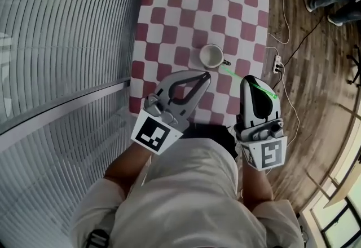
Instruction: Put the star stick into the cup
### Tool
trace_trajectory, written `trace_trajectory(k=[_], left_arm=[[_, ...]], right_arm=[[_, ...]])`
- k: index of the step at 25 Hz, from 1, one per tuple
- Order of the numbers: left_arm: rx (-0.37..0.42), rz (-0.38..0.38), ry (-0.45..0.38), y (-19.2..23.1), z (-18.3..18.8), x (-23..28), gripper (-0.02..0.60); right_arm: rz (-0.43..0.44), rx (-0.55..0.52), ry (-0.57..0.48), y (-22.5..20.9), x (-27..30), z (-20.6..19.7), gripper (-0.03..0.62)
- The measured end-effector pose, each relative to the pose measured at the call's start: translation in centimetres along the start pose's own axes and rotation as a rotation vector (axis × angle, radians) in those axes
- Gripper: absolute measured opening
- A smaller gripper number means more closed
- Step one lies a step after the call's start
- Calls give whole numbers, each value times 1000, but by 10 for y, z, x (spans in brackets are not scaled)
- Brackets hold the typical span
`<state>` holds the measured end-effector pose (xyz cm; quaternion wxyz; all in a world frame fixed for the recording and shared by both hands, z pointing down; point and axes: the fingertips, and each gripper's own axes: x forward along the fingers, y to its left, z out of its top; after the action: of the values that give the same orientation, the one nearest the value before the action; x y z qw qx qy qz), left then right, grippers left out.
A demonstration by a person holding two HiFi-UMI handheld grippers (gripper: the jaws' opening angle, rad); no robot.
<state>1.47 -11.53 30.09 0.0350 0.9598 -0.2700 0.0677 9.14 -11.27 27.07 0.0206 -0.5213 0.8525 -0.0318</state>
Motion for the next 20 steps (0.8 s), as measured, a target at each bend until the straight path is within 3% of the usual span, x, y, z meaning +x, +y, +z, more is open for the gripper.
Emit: trace_trajectory(k=[20], left_arm=[[-53,9,42,29,-108,25,32]], right_arm=[[-39,160,26,-21,29,-115,38]])
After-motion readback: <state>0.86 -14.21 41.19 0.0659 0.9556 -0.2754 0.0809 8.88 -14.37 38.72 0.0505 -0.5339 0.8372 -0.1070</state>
